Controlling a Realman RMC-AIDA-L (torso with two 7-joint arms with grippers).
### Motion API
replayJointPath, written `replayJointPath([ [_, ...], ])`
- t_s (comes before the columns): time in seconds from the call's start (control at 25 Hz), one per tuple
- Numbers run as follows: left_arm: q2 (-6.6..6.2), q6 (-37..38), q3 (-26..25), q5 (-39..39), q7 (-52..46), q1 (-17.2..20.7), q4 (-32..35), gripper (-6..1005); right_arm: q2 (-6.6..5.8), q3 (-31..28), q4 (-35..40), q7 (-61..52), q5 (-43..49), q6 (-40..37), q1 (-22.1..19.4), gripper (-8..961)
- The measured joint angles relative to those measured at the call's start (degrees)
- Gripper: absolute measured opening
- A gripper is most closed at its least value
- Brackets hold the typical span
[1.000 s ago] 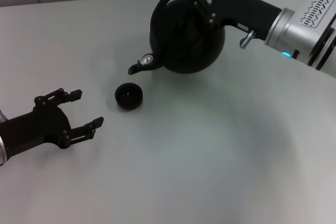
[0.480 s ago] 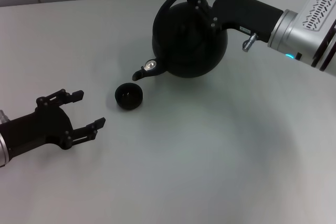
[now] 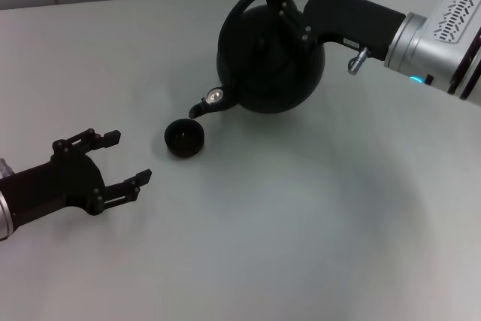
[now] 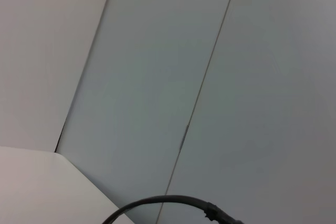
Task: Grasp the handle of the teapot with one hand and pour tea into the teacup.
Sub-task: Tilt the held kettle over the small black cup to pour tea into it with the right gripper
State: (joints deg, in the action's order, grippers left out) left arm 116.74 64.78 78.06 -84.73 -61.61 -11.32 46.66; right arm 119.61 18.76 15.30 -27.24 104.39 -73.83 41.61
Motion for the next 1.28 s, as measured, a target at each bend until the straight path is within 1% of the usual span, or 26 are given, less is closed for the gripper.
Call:
replayJointPath([
  [0.6, -0.14, 0.00, -0.02, 0.00, 0.00, 0.08, 0.10, 805, 0.01, -0.04, 1.46, 0.43, 0.12, -0.61, -0.14, 137],
  [0.68, 0.11, 0.00, -0.34, -1.00, 0.00, -0.07, 0.10, 805, 0.02, 1.44, 2.49, 0.66, 0.11, -0.63, -0.55, 136],
  [0.92, 0.48, 0.00, -0.55, -2.13, -0.43, -0.32, 0.11, 805, 0.15, 2.47, 3.17, 0.69, -0.05, -0.68, -0.73, 131],
  [1.28, 0.51, 0.00, -0.55, -2.20, -0.61, -0.37, 0.33, 805, 0.18, 2.99, 4.01, 0.70, -0.11, -0.71, -0.74, 123],
])
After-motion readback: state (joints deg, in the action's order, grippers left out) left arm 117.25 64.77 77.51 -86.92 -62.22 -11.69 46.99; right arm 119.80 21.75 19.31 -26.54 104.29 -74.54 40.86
